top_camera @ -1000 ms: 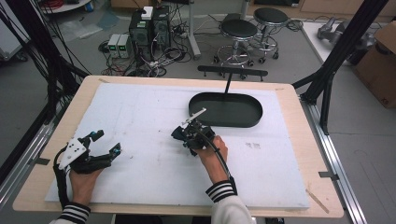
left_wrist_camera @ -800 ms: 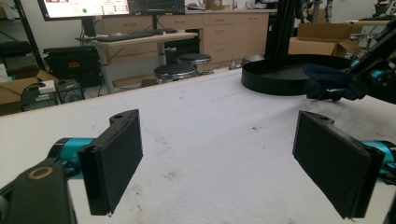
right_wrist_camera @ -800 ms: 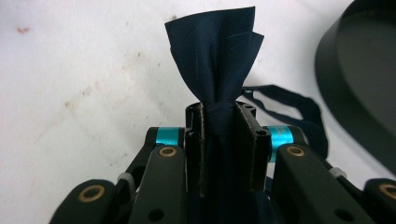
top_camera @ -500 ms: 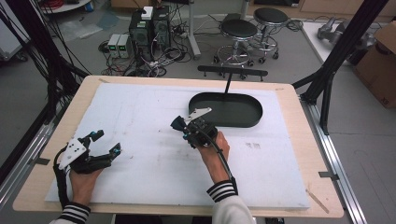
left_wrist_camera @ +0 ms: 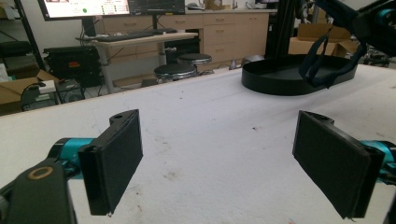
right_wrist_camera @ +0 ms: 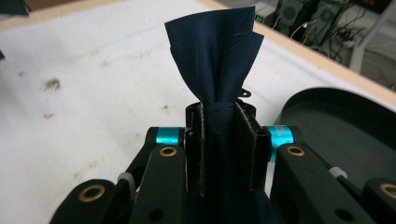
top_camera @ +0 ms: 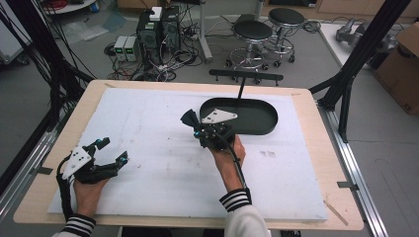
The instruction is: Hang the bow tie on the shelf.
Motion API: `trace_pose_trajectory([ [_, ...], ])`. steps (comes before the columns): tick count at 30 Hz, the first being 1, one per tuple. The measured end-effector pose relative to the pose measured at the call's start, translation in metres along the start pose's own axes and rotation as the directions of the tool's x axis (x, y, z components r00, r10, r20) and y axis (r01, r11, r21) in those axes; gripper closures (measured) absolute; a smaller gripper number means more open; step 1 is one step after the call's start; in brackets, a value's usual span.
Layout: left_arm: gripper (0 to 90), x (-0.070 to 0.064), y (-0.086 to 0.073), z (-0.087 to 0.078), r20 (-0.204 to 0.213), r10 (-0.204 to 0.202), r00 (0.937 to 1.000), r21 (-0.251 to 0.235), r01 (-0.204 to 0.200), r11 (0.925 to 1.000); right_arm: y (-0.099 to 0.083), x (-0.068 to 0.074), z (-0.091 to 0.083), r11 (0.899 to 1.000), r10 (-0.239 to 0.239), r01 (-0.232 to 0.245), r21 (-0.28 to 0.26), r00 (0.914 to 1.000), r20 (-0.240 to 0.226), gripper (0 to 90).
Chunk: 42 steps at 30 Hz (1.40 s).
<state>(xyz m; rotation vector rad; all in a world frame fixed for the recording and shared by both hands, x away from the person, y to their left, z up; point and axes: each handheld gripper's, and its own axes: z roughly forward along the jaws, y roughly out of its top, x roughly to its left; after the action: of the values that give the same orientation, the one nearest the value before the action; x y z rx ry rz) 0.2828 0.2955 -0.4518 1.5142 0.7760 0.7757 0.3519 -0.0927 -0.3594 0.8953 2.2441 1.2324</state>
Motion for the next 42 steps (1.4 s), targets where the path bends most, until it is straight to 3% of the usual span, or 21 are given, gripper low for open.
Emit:
trace_pose_trajectory([
  [12, 16.3, 0.000, 0.000, 0.000, 0.000, 0.000, 1.0000, 0.000, 0.000, 1.0000, 0.015, -0.018, -0.017, 0.994, 0.027, -0.026, -0.103, 0.9995, 0.015, 74.8],
  [23, 16.3, 0.000, 0.000, 0.000, -0.001, 0.002, 1.0000, -0.004, -0.002, 1.0000, 0.022, -0.034, -0.026, 0.988, 0.043, -0.037, -0.151, 0.9985, 0.034, 74.8],
  [33, 16.3, 0.000, 0.000, -0.001, -0.001, -0.001, 1.0000, -0.012, 0.001, 0.9999, 0.031, -0.058, -0.035, 0.980, 0.064, -0.051, -0.192, 0.9959, 0.064, 74.8],
  [34, 16.3, 0.000, 0.000, -0.001, -0.002, -0.002, 1.0000, -0.011, 0.002, 0.9999, 0.030, -0.063, -0.036, 0.975, 0.073, -0.058, -0.213, 0.9952, 0.065, 74.8],
  [40, 16.4, 0.000, 0.000, -0.001, -0.003, -0.006, 1.0000, -0.011, 0.006, 0.9999, 0.026, -0.073, -0.035, 0.967, 0.109, -0.093, -0.236, 0.9927, 0.053, 74.8],
  [42, 16.4, 0.000, 0.000, -0.001, -0.004, -0.007, 1.0000, -0.011, 0.007, 0.9999, 0.028, -0.077, -0.035, 0.970, 0.102, -0.090, -0.228, 0.9938, 0.044, 74.8],
])
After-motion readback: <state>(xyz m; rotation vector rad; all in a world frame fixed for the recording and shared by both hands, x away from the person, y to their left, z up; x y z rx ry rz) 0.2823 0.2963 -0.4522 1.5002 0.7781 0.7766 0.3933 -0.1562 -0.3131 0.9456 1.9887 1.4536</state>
